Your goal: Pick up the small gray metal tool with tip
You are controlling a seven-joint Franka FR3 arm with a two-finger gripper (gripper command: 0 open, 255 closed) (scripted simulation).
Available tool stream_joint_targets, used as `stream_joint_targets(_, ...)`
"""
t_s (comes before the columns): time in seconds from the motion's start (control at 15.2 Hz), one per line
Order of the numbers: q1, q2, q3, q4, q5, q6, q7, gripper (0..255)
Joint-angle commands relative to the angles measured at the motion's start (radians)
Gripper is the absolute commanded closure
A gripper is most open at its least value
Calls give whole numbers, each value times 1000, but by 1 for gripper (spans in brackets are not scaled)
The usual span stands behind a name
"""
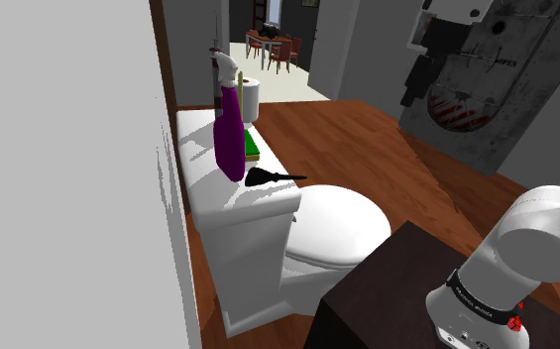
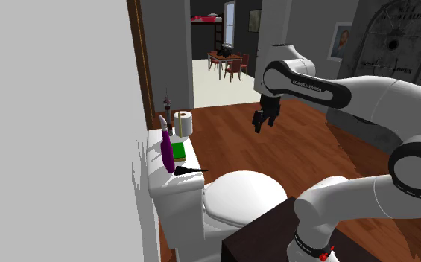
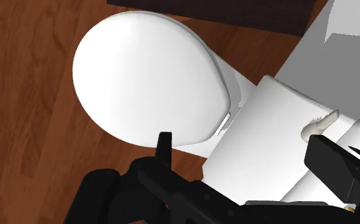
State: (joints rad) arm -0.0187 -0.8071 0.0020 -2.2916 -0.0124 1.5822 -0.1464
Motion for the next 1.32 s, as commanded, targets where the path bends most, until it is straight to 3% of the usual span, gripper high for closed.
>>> stream_joint_targets(0.0, 0, 0, 0, 0, 0, 0, 0, 0)
stream_joint_targets(1.25, 261, 436, 160, 117, 115, 296, -255, 0)
